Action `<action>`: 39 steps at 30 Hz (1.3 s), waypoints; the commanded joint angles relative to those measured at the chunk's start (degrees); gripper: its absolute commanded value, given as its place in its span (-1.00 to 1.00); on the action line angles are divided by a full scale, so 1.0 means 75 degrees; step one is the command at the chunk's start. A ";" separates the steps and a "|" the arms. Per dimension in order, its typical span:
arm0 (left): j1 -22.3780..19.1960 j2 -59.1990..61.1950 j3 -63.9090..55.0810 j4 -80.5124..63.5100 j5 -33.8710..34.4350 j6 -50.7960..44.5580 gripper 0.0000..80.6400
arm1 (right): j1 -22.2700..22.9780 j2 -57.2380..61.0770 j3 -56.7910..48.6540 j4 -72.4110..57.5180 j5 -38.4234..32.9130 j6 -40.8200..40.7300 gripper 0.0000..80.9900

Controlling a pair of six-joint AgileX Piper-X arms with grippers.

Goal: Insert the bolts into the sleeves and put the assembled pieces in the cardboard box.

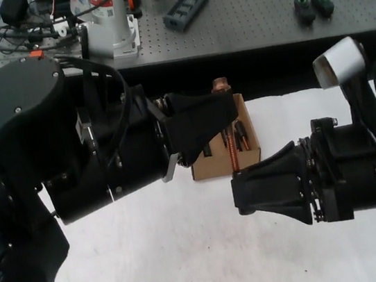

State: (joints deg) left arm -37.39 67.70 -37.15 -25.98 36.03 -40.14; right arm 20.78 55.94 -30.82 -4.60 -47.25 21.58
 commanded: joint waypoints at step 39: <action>0.0003 -0.0046 -0.0016 0.0015 0.0431 -0.0590 -0.98 | 0.0008 -0.0016 -0.0036 -0.1332 0.0476 -0.0073 -0.96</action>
State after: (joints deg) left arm -37.01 67.70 -37.50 -26.87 36.75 -44.47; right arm 21.11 56.17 -30.06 -10.13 -44.28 21.04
